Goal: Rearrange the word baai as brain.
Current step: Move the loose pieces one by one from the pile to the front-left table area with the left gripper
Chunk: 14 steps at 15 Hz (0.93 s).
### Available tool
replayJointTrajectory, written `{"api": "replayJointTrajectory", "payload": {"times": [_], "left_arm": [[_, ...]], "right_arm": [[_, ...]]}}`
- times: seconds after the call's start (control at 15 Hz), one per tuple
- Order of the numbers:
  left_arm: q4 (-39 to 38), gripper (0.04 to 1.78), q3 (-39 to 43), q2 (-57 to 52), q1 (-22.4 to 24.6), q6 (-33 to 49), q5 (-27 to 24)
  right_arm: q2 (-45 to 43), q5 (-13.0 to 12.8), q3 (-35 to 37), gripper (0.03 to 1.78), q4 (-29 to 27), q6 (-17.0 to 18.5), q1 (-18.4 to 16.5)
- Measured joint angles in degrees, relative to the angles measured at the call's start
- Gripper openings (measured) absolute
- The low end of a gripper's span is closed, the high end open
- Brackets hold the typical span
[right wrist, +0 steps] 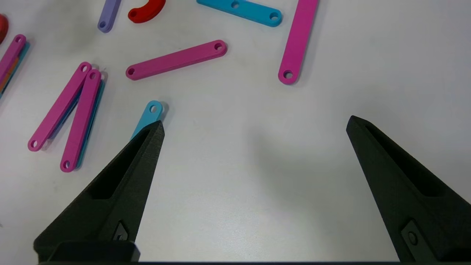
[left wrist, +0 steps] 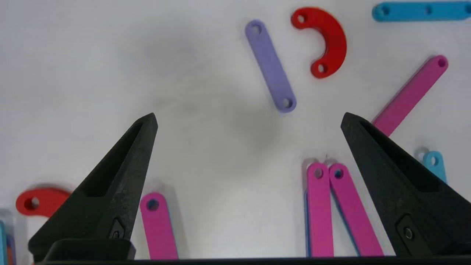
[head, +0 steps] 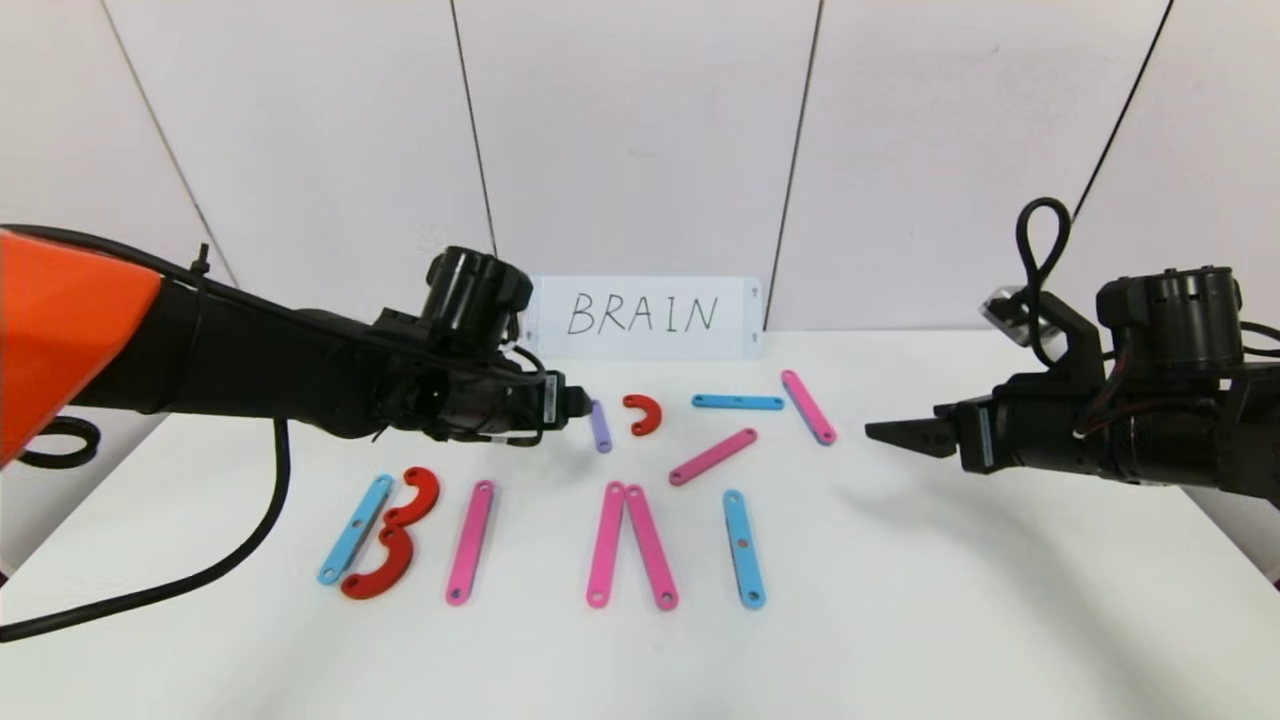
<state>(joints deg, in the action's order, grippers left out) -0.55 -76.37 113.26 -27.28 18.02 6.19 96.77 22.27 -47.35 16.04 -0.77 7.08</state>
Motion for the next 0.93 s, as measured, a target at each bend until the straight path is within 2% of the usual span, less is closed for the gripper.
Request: {"api": "replayJointTrajectory", "payload": {"times": [0.47, 0.93], "left_arm": [[0.5, 1.75, -15.9, 11.5, -3.3, -4.3, 7.8], [4.7, 1.75, -26.6, 20.1, -7.3, -5.6, 13.6]], "right_arm": [[-0.5, 0.2, 0.2, 1.73, 2.1, 0.6, -0.7], [-0.9, 1.8, -0.6, 1.73, 2.1, 0.8, -4.2]]}}
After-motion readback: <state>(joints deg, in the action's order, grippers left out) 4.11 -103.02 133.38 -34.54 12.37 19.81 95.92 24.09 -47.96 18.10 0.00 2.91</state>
